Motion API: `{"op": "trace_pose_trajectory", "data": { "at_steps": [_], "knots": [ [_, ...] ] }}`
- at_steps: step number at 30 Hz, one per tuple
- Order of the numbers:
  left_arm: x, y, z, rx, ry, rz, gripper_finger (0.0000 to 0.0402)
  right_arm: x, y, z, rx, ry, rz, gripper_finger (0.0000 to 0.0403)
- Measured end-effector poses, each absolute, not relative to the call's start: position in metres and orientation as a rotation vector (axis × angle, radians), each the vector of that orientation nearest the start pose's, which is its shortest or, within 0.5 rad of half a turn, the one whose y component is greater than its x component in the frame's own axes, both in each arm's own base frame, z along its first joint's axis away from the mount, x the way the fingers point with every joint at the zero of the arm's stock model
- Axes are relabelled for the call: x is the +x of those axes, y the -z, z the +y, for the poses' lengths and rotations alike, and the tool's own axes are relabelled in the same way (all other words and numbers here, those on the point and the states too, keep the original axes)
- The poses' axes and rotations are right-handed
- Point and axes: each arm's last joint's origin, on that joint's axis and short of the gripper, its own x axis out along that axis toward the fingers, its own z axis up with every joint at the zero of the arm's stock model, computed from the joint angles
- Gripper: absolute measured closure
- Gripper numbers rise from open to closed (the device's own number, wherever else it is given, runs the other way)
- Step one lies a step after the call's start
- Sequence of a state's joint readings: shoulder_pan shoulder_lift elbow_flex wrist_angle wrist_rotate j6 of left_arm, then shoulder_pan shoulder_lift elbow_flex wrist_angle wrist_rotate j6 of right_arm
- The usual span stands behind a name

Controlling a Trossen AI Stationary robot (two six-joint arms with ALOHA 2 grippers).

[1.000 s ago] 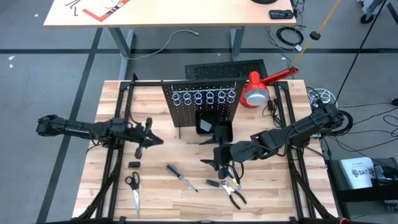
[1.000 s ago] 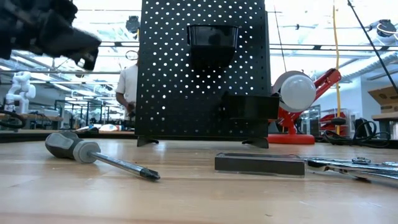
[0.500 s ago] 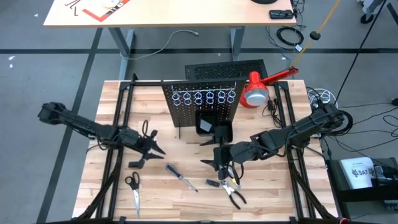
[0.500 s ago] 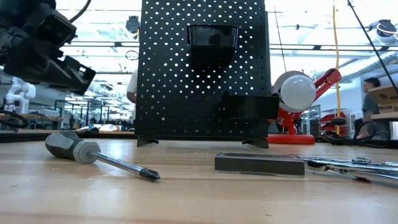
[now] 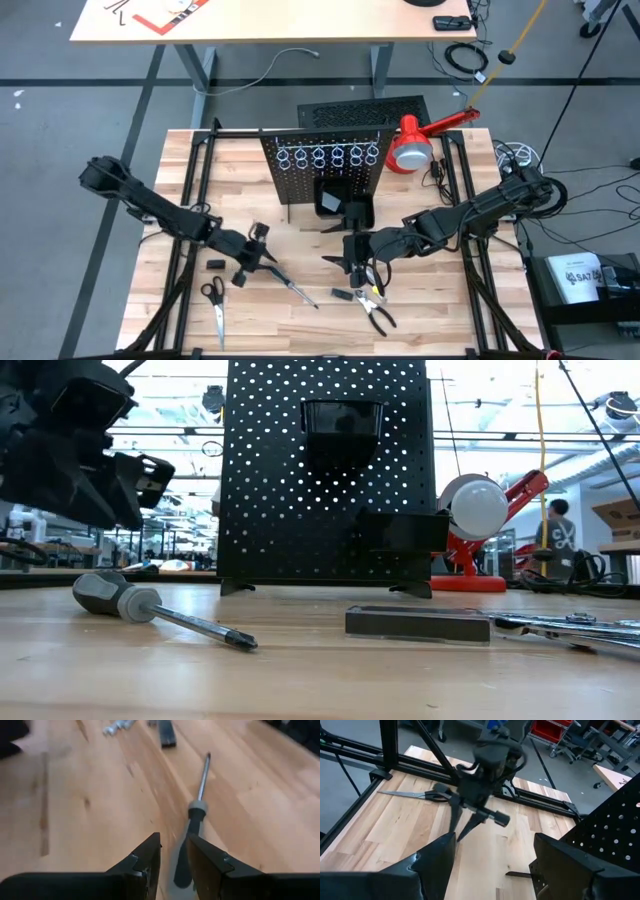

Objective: Hang tools onto peg board
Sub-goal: Hang the screwdriver on the pegboard

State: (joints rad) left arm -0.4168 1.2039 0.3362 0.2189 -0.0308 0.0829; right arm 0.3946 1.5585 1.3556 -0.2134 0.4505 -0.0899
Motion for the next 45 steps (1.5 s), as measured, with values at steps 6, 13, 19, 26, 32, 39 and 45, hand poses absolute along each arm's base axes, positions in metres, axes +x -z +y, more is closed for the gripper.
{"op": "trace_pose_trajectory", "data": {
  "at_steps": [6,13,19,26,32,39,45],
  "knots": [
    [0.203,-0.136,-0.091,0.263,0.397,0.737,0.0297,0.332,-0.339,0.125,-0.260,0.038,0.382,0.0138],
    [0.205,-0.134,-0.092,0.261,0.396,0.746,0.0297,0.332,-0.339,0.125,-0.260,0.035,0.384,0.0138],
    [0.205,-0.134,-0.092,0.262,0.396,0.747,0.0297,0.332,-0.339,0.125,-0.261,0.033,0.385,0.0138],
    [0.205,-0.134,-0.092,0.261,0.396,0.746,0.0297,0.332,-0.338,0.125,-0.264,0.033,0.386,0.0138],
    [0.205,-0.134,-0.092,0.262,0.396,0.750,0.0297,0.332,-0.338,0.125,-0.267,0.032,0.392,0.0138],
    [0.202,-0.132,-0.091,0.267,0.396,0.795,0.0297,0.332,-0.338,0.125,-0.267,0.033,0.392,0.0138],
    [0.202,-0.132,-0.090,0.266,0.400,0.800,0.0297,0.332,-0.338,0.125,-0.271,0.032,0.392,0.0138]
  ]
}}
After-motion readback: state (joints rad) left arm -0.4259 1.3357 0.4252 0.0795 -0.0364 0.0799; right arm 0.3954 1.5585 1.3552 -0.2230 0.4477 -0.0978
